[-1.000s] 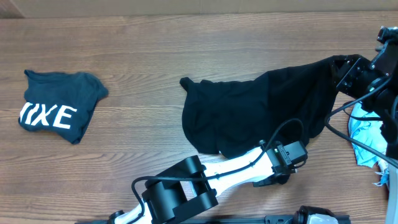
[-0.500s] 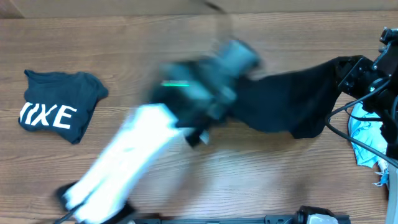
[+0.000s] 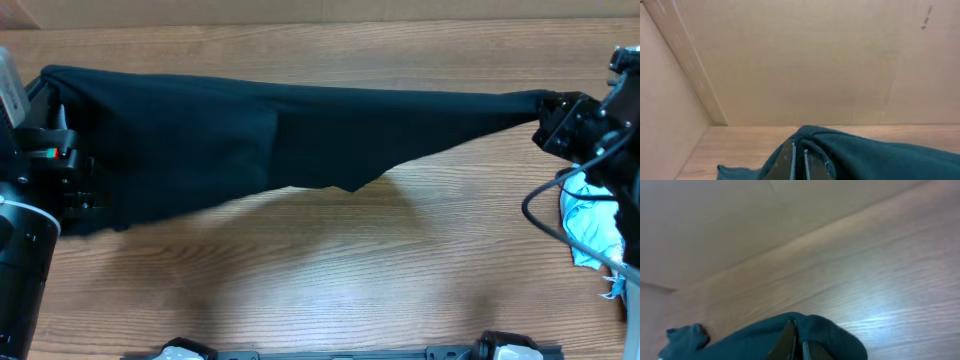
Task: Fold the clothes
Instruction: 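Lift the shirt with both grippers and stretch it between them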
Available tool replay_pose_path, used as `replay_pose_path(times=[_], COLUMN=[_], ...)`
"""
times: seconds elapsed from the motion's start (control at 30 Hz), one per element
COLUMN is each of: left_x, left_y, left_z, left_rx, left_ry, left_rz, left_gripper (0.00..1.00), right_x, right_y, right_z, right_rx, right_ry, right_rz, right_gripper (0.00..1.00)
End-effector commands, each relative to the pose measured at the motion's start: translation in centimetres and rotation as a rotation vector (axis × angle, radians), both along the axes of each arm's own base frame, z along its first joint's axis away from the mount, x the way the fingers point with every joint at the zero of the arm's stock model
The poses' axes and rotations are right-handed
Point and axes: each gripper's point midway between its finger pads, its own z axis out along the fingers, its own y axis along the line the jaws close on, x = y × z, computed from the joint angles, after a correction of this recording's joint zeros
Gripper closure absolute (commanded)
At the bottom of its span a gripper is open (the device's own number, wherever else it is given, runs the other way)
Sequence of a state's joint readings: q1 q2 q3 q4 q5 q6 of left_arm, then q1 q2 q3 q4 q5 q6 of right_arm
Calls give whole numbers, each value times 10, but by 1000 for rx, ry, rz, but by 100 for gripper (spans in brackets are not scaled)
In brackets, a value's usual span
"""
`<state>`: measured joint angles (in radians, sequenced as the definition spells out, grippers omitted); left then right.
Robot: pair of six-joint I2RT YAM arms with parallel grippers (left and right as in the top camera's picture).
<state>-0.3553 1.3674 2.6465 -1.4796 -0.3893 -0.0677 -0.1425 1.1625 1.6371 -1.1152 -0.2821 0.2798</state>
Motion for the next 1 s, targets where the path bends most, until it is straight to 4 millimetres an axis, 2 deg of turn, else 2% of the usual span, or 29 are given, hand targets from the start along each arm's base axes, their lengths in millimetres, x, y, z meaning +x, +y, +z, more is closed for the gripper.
replay_pose_path(times=[0.0, 0.13, 0.2, 0.27, 0.37, 0.5, 0.63, 0.7, 0.77, 0.8, 0.87, 0.97], left_x=[-8, 0, 9, 28, 70, 153, 224, 245, 253, 252, 242, 221], left_y=[8, 9, 10, 6, -9, -40, -53, -53, -49, -47, -46, -45], left_z=[5, 3, 0, -8, -30, -74, -94, -88, -70, -53, -31, -12], left_rx=[17, 12, 7, 11, 45, 77, 61, 83, 112, 143, 170, 185], left_ry=[-20, -9, 7, 42, 126, 243, 227, 175, 101, 38, -22, -60], left_rz=[21, 47, 76, 92, 91, 51, -7, -35, -36, -39, -42, -63], left_gripper=[96, 96, 96, 96, 96, 96, 96, 96, 96, 94, 92, 92], right_x=[-23, -36, -34, -25, 2, 67, 127, 140, 144, 141, 133, 120], right_y=[15, 19, 24, 26, 24, 29, 36, 37, 37, 38, 38, 37], right_z=[32, 50, 56, 55, 48, 36, 37, 48, 67, 78, 92, 92], right_rx=[5, -2, 8, 22, 30, 75, 146, 157, 135, 127, 115, 119], right_ry=[-116, -192, -215, -215, -200, -224, -321, -391, -484, -522, -551, -520], right_rz=[76, 89, 115, 132, 141, 228, 308, 334, 345, 349, 352, 341], right_gripper=[96, 96, 96, 96, 96, 96, 96, 96, 96, 96, 96, 96])
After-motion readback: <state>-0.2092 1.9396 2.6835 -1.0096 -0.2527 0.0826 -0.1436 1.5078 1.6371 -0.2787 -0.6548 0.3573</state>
